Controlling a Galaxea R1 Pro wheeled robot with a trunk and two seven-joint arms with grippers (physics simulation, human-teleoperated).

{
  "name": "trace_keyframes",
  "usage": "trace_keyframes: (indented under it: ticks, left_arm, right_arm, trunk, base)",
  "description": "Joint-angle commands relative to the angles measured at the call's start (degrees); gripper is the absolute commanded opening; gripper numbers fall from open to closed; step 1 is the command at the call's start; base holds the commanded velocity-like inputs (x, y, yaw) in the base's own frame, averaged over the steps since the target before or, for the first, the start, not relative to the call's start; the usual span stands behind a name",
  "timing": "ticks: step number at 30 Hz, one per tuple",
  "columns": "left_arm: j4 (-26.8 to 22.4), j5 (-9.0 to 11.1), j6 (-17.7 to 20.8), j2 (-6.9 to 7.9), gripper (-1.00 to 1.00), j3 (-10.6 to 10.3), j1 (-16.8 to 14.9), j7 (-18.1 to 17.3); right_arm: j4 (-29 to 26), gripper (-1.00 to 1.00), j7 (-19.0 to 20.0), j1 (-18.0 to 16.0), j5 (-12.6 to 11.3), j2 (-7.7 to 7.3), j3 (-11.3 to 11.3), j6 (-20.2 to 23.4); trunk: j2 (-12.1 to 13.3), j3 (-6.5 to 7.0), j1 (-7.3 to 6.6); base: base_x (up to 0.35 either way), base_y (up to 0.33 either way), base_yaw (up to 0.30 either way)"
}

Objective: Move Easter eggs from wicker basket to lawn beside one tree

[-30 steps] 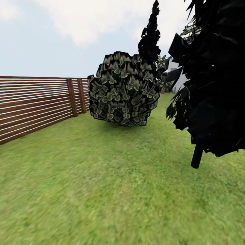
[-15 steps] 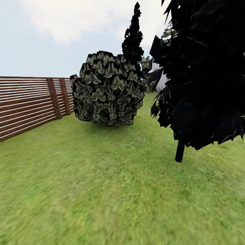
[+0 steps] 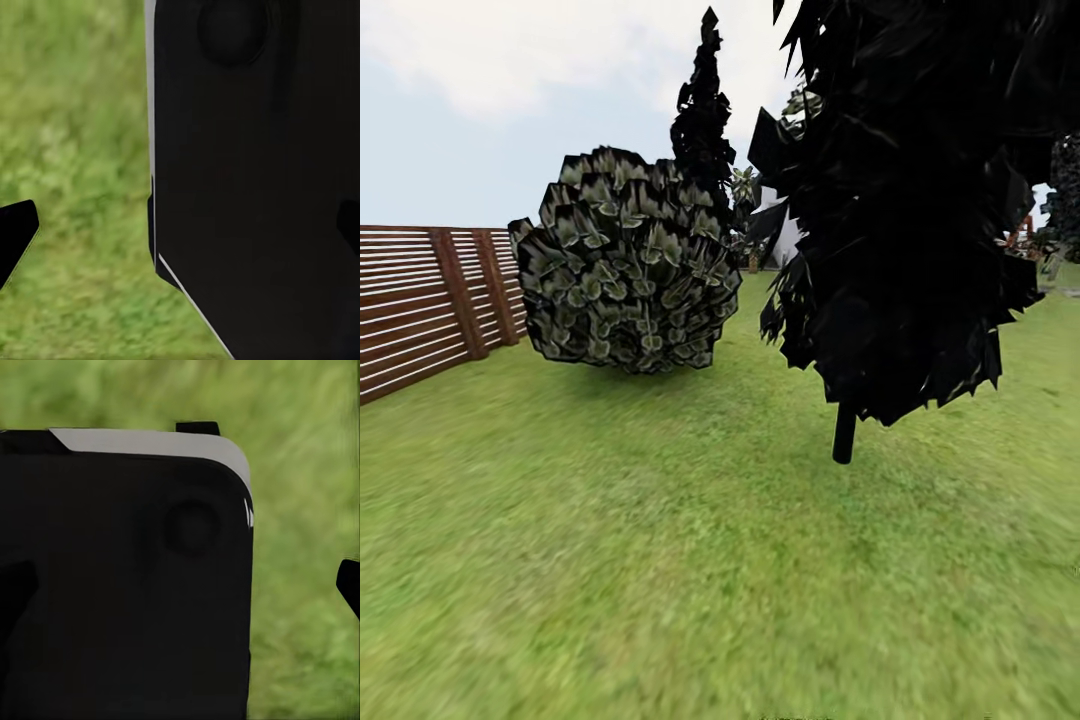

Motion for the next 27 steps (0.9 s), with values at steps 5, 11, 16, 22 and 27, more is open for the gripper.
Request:
trace_keyframes:
  ticks: [5,11,16,22,27]
  left_arm:
    - [0.0,-0.1,0.0,0.05,1.00,-0.1,0.0,0.0]
    - [0.0,-0.4,0.1,0.03,1.00,-0.2,0.0,0.1]
    - [0.0,-0.3,0.1,0.06,1.00,-0.2,0.0,0.1]
    - [0.0,-0.3,0.1,0.05,1.00,-0.2,0.0,0.1]
    - [0.0,-0.4,0.1,-0.01,1.00,-0.2,0.0,0.1]
  right_arm:
    - [0.1,1.00,-0.1,0.0,-0.1,0.02,0.0,-0.2]
    - [0.1,1.00,-0.1,-0.1,-0.1,-0.06,0.0,-0.2]
    - [0.1,1.00,-0.1,-0.1,-0.1,-0.13,0.0,-0.2]
    - [0.1,1.00,-0.1,-0.1,-0.1,-0.11,0.0,-0.2]
    - [0.1,1.00,-0.1,-0.1,-0.1,-0.10,0.0,-0.2]
  trunk:
    - [0.0,-0.04,0.00]
    - [0.0,-0.04,0.00]
    - [0.0,-0.04,0.00]
    - [0.0,-0.04,0.00]
    - [0.0,-0.04,0.00]
  base:
    - [0.000,-0.001,-0.277]
    - [0.135,-0.144,-0.277]
    - [0.210,-0.211,-0.277]
    - [0.215,-0.215,-0.277]
    - [0.208,-0.209,-0.277]
